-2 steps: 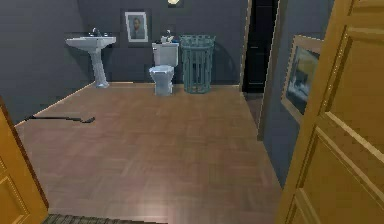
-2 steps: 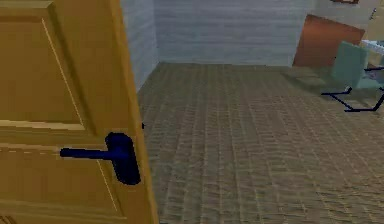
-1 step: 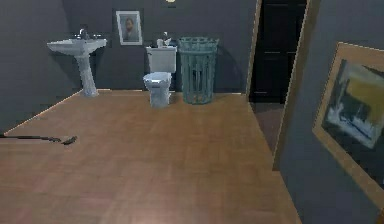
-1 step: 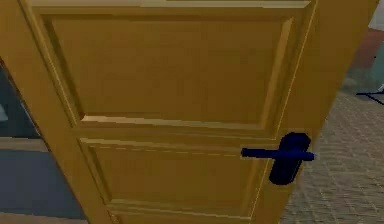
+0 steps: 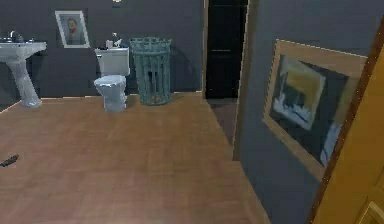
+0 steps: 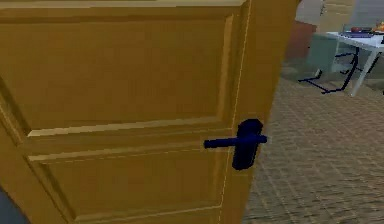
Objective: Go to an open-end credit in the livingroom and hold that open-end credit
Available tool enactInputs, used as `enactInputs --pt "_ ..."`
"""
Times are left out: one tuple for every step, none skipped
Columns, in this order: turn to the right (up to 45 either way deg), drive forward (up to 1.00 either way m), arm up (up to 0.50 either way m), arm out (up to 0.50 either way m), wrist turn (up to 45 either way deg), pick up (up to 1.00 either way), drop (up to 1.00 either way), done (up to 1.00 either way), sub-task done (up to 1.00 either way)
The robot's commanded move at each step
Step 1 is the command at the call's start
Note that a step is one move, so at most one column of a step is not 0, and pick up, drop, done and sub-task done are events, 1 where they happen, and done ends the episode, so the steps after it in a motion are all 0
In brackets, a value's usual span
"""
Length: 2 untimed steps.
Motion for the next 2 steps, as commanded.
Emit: enactInputs --pt "0.0 1.0 0.0 0.0 0.0 0.0 0.0 0.0 0.0" --pt "0.0 1.0 0.0 0.0 0.0 0.0 0.0 0.0 0.0"
